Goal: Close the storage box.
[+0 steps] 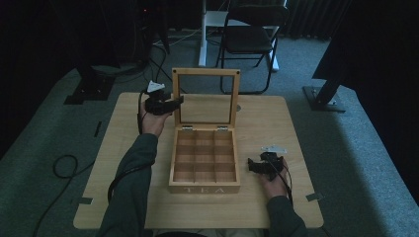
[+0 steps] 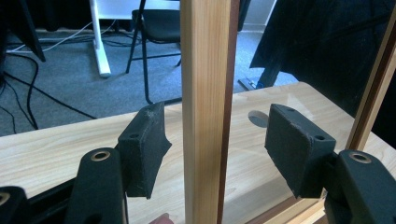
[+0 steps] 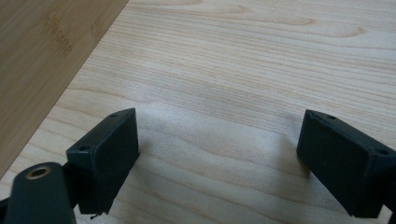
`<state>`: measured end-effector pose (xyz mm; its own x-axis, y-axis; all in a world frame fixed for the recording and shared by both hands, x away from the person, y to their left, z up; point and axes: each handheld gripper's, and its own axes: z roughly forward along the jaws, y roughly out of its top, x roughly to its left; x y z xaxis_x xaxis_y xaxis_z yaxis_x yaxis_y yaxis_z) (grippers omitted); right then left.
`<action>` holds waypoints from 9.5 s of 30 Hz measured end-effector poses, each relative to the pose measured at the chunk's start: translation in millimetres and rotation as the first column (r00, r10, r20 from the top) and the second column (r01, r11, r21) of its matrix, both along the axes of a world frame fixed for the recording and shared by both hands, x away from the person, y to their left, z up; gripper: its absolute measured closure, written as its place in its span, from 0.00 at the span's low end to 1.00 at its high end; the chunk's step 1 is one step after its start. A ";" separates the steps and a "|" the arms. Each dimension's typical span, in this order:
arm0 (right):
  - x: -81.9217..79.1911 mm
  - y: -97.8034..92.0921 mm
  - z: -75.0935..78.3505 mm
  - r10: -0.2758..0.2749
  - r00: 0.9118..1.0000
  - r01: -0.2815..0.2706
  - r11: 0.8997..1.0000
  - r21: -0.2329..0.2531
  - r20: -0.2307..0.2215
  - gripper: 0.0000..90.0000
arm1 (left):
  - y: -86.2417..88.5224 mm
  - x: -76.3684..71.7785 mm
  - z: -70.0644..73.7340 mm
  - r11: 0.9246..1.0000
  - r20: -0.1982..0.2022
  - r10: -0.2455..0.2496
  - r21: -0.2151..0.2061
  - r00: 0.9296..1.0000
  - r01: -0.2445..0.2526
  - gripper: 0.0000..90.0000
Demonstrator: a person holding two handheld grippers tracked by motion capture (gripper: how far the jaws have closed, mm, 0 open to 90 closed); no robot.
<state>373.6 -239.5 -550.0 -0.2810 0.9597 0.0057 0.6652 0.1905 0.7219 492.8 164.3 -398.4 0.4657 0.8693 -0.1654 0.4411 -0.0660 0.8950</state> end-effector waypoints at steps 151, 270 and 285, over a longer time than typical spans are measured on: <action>0.0 0.1 0.2 -0.001 1.000 0.001 1.000 0.001 0.000 0.14 | 7.3 -160.0 -20.6 0.996 0.040 -0.091 -0.019 0.995 0.092 0.54; -0.6 1.5 0.1 0.008 1.000 -0.008 1.000 0.002 -0.001 0.14 | 9.1 -190.0 -62.4 0.994 0.016 -0.111 -0.018 0.994 0.111 0.52; -0.6 1.6 0.1 0.008 1.000 -0.008 1.000 0.002 0.000 0.14 | 11.1 -194.5 -67.6 0.995 0.016 -0.102 -0.011 0.995 0.103 0.51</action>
<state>373.0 -238.0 -549.9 -0.2885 0.9575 0.0081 0.6641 0.1940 0.7221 298.3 175.3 -465.9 0.5549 0.8149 -0.1676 0.4186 -0.0994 0.9027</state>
